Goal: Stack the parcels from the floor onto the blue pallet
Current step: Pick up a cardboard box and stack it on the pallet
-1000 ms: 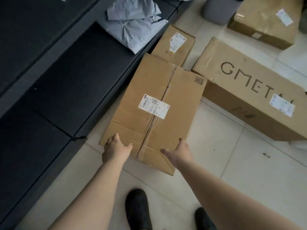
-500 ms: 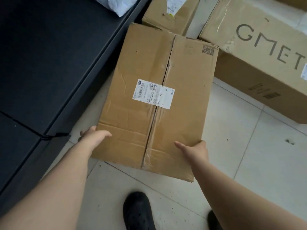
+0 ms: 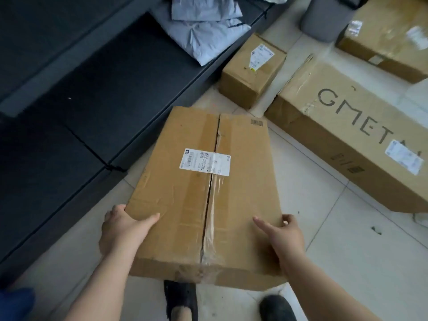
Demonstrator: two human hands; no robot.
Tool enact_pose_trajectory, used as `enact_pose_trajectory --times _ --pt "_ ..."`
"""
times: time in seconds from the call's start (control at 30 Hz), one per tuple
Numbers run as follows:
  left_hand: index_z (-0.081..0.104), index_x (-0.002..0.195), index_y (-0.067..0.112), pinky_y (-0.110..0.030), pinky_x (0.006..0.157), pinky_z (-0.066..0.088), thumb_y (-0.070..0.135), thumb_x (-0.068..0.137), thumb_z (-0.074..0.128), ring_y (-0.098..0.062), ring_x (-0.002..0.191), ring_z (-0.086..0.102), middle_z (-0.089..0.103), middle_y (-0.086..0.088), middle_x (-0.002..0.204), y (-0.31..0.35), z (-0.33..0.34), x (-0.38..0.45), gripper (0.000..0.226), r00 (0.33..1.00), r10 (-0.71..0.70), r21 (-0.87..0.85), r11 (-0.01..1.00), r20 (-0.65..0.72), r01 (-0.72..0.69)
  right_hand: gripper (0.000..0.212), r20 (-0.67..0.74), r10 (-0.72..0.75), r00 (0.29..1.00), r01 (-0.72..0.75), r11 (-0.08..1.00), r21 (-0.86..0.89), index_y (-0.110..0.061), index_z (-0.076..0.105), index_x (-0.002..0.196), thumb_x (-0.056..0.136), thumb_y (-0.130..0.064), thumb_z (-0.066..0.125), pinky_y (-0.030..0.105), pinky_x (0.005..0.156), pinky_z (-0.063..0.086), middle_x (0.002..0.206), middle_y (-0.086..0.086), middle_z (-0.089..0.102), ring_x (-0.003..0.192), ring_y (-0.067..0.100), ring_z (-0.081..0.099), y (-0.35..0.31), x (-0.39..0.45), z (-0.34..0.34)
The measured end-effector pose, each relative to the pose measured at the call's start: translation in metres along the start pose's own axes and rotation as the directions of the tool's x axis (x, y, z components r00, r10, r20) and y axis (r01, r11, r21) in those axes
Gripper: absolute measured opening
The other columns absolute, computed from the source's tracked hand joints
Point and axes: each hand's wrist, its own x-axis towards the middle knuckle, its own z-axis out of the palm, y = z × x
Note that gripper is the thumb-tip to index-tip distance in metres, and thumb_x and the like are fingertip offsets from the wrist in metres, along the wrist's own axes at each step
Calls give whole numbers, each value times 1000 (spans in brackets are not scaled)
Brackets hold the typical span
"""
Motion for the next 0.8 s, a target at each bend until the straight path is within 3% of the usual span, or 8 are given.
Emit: enact_pose_trajectory --times 0.13,0.23,0.37,0.43,0.53,0.63,0.8 --pt "49 126 9 -43 84 50 56 66 74 -35 106 56 55 -15 121 -42 -59 -104 80 988 -152 52 987 9 151 84 133 -38 990 55 990 -130 -14 48 127 61 -54 80 38 89 50 103 2 57 101 27 59 -16 -73 -58" --pt "50 125 12 -42 88 50 59 69 67 -34 109 54 54 -13 121 -85 -109 -197 75 950 -308 1 951 48 308 76 265 -101 959 163 961 -222 -9 53 121 63 -49 81 34 82 52 90 1 60 88 24 61 -25 -140 -98" --pt "45 129 8 -40 89 50 56 74 65 -33 112 55 53 -14 126 -157 -169 -330 76 879 -476 -214 857 18 468 68 456 -213 864 376 876 -302 -8 56 119 68 -45 79 25 63 42 77 -4 52 72 18 53 -49 -245 -137" --pt "46 129 4 -40 90 50 53 77 64 -33 112 55 54 -15 125 -174 -183 -375 74 861 -507 -305 825 -30 475 69 508 -231 829 432 843 -321 -7 57 119 67 -44 81 26 66 45 79 -1 53 73 21 54 -59 -277 -146" --pt "51 123 2 -41 90 50 46 77 65 -35 112 56 57 -17 122 -224 -211 -457 65 783 -617 -472 714 -75 517 72 616 -290 733 583 734 -348 -7 57 120 64 -43 83 33 77 48 84 3 57 86 30 60 -64 -354 -144" --pt "52 116 5 -40 86 51 43 76 64 -34 109 56 56 -15 117 -277 -225 -525 57 679 -725 -605 593 -116 530 61 726 -329 604 728 598 -335 -13 62 109 63 -47 82 36 76 51 72 -5 59 75 27 59 -61 -430 -133" --pt "49 110 6 -39 81 53 43 78 60 -32 100 59 58 -13 109 -356 -239 -583 50 570 -817 -732 442 -89 519 53 848 -351 396 884 396 -249 -24 56 96 62 -60 75 37 77 52 87 1 63 85 30 61 -42 -537 -96"
